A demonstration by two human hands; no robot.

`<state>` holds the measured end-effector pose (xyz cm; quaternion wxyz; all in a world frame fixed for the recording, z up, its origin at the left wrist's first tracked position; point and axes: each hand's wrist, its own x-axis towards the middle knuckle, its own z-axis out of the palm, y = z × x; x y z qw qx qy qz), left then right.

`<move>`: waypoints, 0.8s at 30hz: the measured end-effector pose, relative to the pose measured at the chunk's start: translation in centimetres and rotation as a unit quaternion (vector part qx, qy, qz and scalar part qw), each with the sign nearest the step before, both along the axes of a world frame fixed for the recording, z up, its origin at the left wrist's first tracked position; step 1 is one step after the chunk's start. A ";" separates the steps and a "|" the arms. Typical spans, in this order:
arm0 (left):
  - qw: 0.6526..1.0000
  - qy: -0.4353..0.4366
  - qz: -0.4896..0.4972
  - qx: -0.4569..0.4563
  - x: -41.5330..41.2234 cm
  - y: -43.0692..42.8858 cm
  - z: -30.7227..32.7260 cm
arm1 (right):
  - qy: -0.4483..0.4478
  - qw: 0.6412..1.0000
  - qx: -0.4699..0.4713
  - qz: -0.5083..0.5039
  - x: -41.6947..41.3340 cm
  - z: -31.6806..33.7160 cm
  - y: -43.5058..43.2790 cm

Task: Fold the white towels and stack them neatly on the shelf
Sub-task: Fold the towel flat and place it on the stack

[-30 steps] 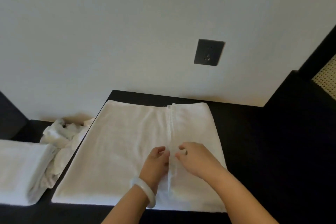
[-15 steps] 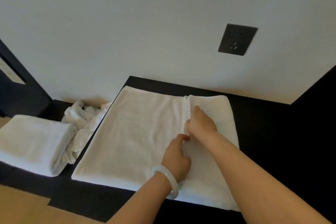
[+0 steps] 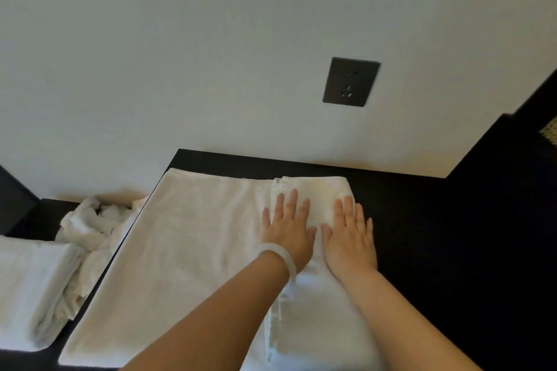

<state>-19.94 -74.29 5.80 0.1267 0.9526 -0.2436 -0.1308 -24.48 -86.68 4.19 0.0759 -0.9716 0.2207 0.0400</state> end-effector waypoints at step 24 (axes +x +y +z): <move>0.997 -0.073 -0.028 -0.024 0.7 0.8 -4.3 | 0.002 1.000 0.013 0.022 6.7 1.0 -3.7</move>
